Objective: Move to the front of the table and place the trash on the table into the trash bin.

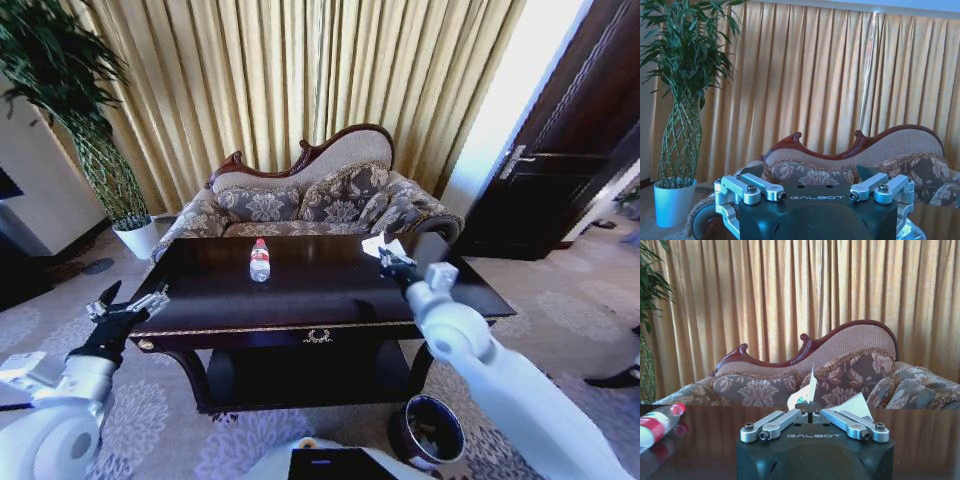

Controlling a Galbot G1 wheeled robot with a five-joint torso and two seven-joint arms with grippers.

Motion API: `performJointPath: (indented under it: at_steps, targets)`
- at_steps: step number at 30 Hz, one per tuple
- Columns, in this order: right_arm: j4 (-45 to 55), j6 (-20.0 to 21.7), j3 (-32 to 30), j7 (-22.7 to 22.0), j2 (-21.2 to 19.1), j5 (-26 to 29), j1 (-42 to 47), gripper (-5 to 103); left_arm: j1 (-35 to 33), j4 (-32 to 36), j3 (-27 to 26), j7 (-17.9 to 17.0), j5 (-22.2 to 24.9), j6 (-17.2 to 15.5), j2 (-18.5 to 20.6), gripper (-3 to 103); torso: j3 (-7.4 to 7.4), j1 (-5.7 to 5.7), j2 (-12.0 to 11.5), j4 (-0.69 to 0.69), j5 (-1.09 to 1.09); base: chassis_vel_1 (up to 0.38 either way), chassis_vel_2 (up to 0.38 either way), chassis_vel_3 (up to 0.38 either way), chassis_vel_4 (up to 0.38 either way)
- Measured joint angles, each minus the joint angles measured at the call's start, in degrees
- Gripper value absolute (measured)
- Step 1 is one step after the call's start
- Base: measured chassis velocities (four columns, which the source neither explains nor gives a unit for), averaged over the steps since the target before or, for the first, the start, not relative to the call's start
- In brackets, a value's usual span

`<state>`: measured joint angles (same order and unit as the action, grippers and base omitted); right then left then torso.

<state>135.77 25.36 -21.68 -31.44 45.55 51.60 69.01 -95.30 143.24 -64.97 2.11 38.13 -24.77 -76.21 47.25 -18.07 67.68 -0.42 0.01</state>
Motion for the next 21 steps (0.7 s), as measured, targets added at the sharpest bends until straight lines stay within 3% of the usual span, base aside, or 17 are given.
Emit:
performJointPath:
  at_steps: [4,21]
  targets:
    - [5.02,0.50,-5.55,-0.25,0.53,0.00,5.82,0,0.89,0.00,-0.92,0.00,1.13,-0.20,0.71,100,0.00,0.00,0.00,-0.01,0.00,0.000,0.000,0.000,0.000]
    - [7.80,1.29,-12.46,-0.74,3.09,-2.12,13.89,0,0.81,0.00,-0.13,0.86,0.70,-0.37,0.17,100,0.01,-0.01,-0.01,0.00,0.00,0.015,-0.015,-0.015,0.015]
